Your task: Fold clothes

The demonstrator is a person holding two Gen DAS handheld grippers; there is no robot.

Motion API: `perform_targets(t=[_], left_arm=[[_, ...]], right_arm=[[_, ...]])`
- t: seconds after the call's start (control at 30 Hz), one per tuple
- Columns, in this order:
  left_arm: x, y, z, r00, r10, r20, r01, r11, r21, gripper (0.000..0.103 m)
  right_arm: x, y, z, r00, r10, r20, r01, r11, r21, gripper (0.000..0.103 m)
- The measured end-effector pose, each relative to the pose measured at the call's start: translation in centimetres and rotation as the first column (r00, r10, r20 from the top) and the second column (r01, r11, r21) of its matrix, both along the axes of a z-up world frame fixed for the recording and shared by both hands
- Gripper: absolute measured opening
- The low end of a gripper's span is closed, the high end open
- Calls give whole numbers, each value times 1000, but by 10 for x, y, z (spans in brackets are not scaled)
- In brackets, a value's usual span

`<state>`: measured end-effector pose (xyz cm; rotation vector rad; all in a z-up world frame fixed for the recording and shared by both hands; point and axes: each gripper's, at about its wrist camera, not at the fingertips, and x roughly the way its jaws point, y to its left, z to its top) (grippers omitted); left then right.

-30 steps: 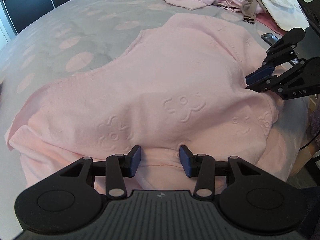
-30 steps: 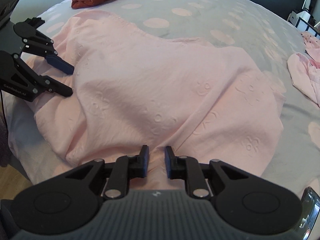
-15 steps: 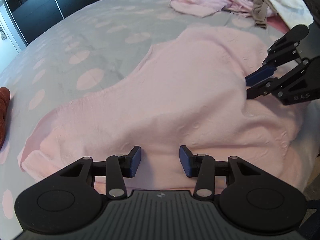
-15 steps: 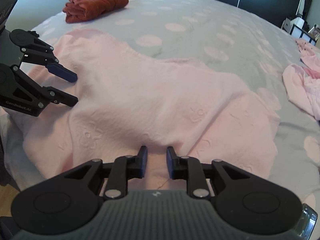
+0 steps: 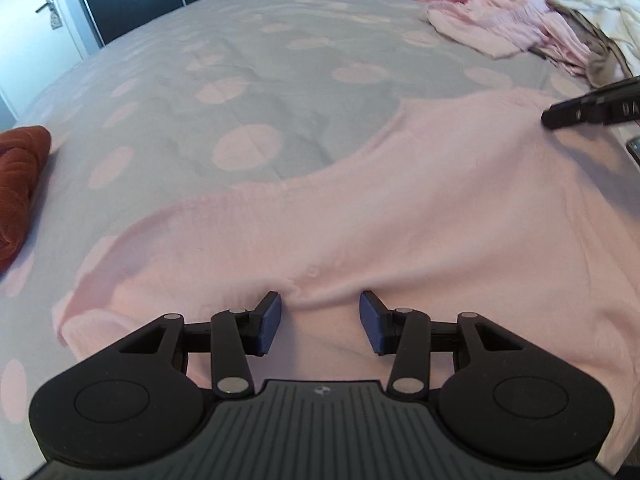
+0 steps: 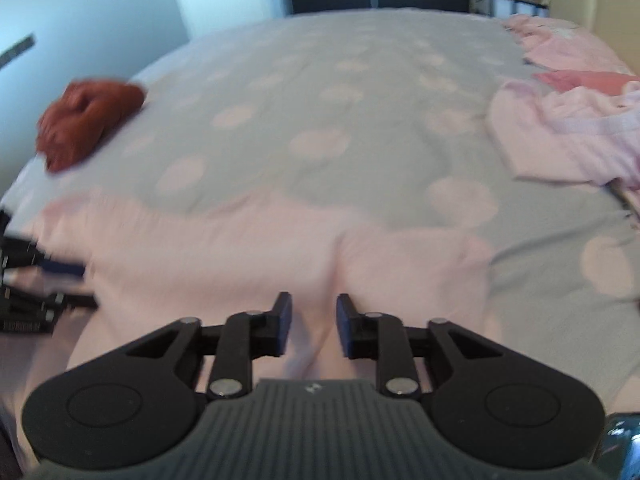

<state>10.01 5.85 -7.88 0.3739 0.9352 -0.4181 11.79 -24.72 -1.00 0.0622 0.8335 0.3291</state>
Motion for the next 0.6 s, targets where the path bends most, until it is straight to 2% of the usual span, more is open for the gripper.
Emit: perform_targets(t=[0.13, 0.2, 0.27, 0.33, 0.4, 0.47, 0.53, 0.6], left_arm=[[4, 0, 6, 1000, 5, 15, -5, 1000, -8, 42], [9, -2, 9, 1000, 2, 18, -2, 1000, -7, 42], [13, -4, 11, 1000, -7, 30, 7, 1000, 1, 42], [16, -6, 13, 999, -17, 37, 17, 1000, 10, 42], [19, -8, 14, 999, -21, 27, 21, 1000, 7, 42], [20, -10, 14, 999, -30, 17, 29, 1000, 3, 42], [20, -12, 13, 999, -40, 13, 40, 999, 7, 42], [19, -14, 13, 999, -46, 12, 46, 999, 12, 42]], right_arm=[[25, -36, 0, 987, -150, -51, 153, 987, 40, 33], [39, -50, -3, 979, -183, -90, 188, 981, 52, 31], [51, -55, -3, 983, -152, -105, 156, 987, 32, 31], [62, -54, -2, 991, -79, -113, 79, 997, -3, 29], [69, -48, 1, 993, 56, -101, -64, 995, -77, 29], [69, -38, 2, 974, 214, -78, -226, 955, -193, 29], [67, -29, -1, 931, 354, -84, -362, 877, -316, 29], [65, -24, -5, 869, 482, -115, -486, 784, -386, 28]])
